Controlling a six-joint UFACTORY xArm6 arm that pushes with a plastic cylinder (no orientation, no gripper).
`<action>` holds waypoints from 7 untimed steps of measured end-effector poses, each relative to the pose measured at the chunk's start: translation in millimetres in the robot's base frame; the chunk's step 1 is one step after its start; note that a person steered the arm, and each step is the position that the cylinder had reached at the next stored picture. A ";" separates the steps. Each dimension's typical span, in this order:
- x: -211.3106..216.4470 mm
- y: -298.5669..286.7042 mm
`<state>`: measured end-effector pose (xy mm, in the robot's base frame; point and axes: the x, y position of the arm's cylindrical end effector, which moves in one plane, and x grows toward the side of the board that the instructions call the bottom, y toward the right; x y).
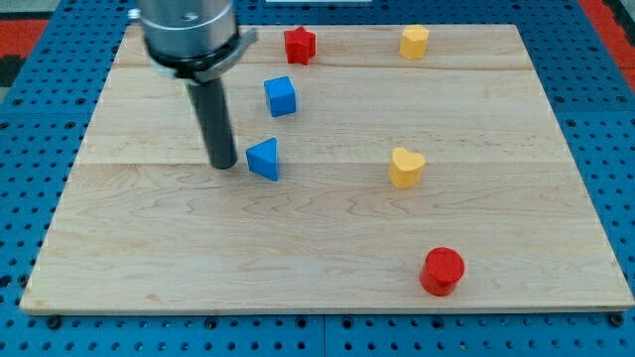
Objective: Move the blue triangle diagonally bottom left to the green circle
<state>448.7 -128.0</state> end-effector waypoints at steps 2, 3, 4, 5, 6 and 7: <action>1.9 -28.5; 16.0 22.9; 32.8 89.3; 12.9 138.1; 3.9 71.1; -10.2 -5.2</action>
<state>438.5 -133.1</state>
